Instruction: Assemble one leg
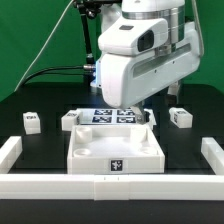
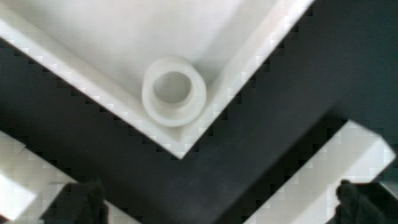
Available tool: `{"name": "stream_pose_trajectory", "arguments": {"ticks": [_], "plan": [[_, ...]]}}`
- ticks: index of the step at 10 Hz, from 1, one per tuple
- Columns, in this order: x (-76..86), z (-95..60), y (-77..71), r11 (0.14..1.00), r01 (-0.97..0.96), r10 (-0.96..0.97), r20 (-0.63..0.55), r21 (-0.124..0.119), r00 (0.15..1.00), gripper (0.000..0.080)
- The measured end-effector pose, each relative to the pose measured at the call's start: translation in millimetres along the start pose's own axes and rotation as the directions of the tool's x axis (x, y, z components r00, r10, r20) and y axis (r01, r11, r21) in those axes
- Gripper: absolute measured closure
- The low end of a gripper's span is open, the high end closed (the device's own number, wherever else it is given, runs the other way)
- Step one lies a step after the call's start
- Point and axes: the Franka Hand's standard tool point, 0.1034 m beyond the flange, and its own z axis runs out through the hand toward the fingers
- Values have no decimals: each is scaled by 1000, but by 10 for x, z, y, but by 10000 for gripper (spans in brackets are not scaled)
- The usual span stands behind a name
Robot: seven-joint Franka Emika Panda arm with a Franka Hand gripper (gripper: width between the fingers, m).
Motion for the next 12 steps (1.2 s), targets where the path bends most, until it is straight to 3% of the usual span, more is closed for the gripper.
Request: {"name": "stream_pose_trajectory", "arguments": {"ticks": [2,4,5,9,10,11,12], "plan": [[-154,103,-70,985,173,-172,32,-29,985,150],[-275,163,-90,957,288,-284,93,-34,954,150],[-424,129,-43,956,291,-287,96,-33,953,150],[-453,143,-35,959,282,-278,98,-31,956,150],[-449,153,14,932,357,-352,78,-69,933,150],[-509,196,-3,883,445,-442,54,-146,895,150],[-633,271,-92,844,502,-502,49,-187,863,150]]}}
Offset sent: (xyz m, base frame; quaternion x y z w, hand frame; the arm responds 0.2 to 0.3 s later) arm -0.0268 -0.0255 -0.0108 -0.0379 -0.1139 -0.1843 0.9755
